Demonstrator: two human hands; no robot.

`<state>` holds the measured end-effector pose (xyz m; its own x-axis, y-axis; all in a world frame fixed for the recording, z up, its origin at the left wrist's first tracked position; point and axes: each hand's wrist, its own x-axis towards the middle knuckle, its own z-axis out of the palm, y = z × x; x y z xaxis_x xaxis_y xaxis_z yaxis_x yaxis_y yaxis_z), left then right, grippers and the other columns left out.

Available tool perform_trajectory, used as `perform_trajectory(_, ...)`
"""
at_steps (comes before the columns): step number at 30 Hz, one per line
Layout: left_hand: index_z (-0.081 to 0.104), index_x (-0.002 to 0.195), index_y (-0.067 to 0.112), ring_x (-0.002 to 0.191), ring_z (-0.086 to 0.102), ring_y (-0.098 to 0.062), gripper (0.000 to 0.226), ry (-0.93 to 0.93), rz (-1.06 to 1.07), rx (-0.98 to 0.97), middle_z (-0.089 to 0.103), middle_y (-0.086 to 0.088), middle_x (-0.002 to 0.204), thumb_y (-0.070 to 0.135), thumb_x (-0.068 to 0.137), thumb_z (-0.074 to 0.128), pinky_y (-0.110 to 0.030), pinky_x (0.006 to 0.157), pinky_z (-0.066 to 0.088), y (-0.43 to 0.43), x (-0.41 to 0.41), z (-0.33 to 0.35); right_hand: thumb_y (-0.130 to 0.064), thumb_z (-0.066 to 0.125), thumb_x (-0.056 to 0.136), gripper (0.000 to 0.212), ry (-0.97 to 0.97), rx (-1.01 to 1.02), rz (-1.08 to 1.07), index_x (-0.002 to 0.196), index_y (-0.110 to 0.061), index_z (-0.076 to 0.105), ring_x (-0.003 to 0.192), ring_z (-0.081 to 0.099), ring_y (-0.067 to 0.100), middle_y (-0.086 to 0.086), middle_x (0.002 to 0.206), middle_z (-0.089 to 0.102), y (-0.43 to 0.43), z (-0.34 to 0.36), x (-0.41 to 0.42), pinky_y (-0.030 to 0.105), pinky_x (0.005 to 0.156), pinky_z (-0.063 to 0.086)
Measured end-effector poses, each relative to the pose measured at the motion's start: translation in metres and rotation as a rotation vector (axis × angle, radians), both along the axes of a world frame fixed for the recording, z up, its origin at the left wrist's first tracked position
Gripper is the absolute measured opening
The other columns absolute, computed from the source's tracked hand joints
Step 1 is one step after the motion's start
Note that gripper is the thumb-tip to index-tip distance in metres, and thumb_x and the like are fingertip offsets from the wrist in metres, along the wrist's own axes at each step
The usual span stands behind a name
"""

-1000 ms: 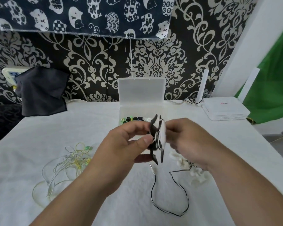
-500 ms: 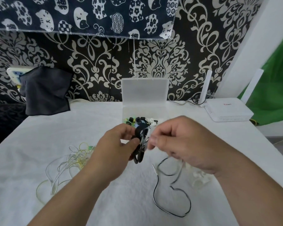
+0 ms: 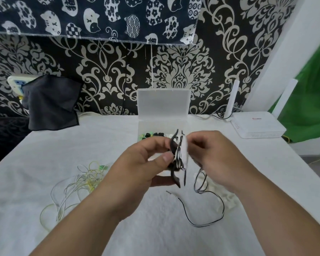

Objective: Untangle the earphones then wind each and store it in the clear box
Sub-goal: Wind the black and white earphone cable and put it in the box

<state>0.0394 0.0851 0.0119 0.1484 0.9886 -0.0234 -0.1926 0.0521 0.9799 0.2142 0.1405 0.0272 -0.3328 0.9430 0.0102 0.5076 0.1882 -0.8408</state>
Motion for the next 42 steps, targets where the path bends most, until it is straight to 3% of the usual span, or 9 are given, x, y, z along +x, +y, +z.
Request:
perform_trajectory(6,0.063,0.109,0.005,0.081,0.064,-0.028,0.030,-0.152,0.194,0.003,0.066,-0.023,0.094,0.020,0.084,0.057,-0.035,0.067,0.058,0.006,-0.011,0.004,-0.025,0.055,0.102,0.031,0.084,-0.299,0.235,0.077,-0.018,0.073,0.063,0.058,0.016,0.000,0.063,0.057,-0.011,-0.004,-0.010,0.038,0.077,0.046)
perform_trajectory(9,0.064,0.099,0.013,0.077,0.069,-0.019,0.011,-0.203,0.341,-0.032,0.067,-0.017,0.091,0.016,0.095,0.054,-0.031,0.063,0.058,0.010,-0.018,0.004,-0.011,0.064,0.095,0.018,0.085,-0.373,0.316,0.084,-0.022,0.075,0.076,0.071,0.020,0.003,0.068,0.067,-0.012,-0.001,-0.006,0.033,0.095,0.050)
perform_trajectory(14,0.062,0.091,0.016,0.074,0.064,-0.018,0.018,-0.299,0.540,-0.010,0.064,-0.009,0.082,0.012,0.102,0.049,-0.032,0.067,0.060,0.016,-0.032,0.008,0.005,0.061,0.092,0.016,0.004,-0.435,0.218,0.097,-0.007,0.070,0.084,0.074,0.018,0.008,0.084,0.078,-0.005,-0.006,0.005,0.033,0.086,0.054)
perform_trajectory(20,0.059,0.102,0.015,0.072,0.062,-0.016,0.009,-0.215,0.819,0.018,0.055,-0.007,0.079,0.014,0.103,0.050,-0.030,0.068,0.059,0.023,-0.047,0.005,0.010,0.062,0.089,0.018,0.098,-0.407,0.025,0.086,-0.003,0.074,0.047,0.052,0.012,0.008,0.065,0.061,0.004,-0.002,0.024,0.020,0.044,0.040)
perform_trajectory(25,0.057,0.105,0.016,0.079,0.066,-0.017,0.006,-0.184,0.982,0.005,0.056,-0.003,0.075,0.016,0.103,0.051,-0.033,0.078,0.061,0.024,-0.055,-0.001,0.012,0.072,0.079,0.019,0.122,-0.504,0.087,0.093,-0.001,0.073,0.057,0.058,0.014,0.012,0.071,0.067,0.005,0.004,0.039,0.021,0.051,0.045)
perform_trajectory(29,0.054,0.107,0.016,0.081,0.069,-0.015,0.006,-0.190,1.056,0.024,0.060,0.001,0.079,0.018,0.103,0.051,-0.031,0.077,0.060,0.024,-0.061,-0.002,0.012,0.074,0.076,0.023,-0.137,-0.396,-0.004,0.091,-0.005,0.072,0.058,0.064,0.018,0.017,0.074,0.073,0.007,-0.006,0.045,0.026,0.053,0.049)
perform_trajectory(33,0.053,0.108,0.016,0.085,0.071,-0.016,0.006,-0.174,1.056,0.034,0.061,-0.002,0.085,0.018,0.102,0.052,-0.030,0.077,0.059,0.024,-0.060,-0.002,-0.017,0.069,0.090,0.008,-0.378,-0.448,0.110,0.087,-0.012,0.074,0.059,0.061,0.016,0.010,0.071,0.072,0.003,-0.012,0.042,0.028,0.057,0.046)
perform_trajectory(38,0.056,0.105,0.017,0.084,0.070,-0.016,0.004,-0.114,0.974,0.024,0.064,-0.007,0.093,0.018,0.102,0.052,-0.028,0.072,0.059,0.023,-0.051,0.001,-0.067,0.057,0.087,0.052,-0.626,-0.384,0.186,0.069,-0.019,0.067,0.050,0.041,0.007,-0.012,0.055,0.044,-0.006,-0.004,0.022,0.027,0.058,0.034)
perform_trajectory(42,0.060,0.101,0.014,0.067,0.067,-0.010,0.008,-0.060,0.745,0.040,0.066,-0.002,0.076,0.011,0.102,0.053,-0.031,0.070,0.060,0.019,-0.031,0.006,-0.041,0.064,0.089,0.015,-0.628,-0.091,0.056,0.076,-0.034,0.066,0.081,0.060,0.014,-0.014,0.088,0.062,-0.004,-0.020,0.006,0.029,0.070,0.044)
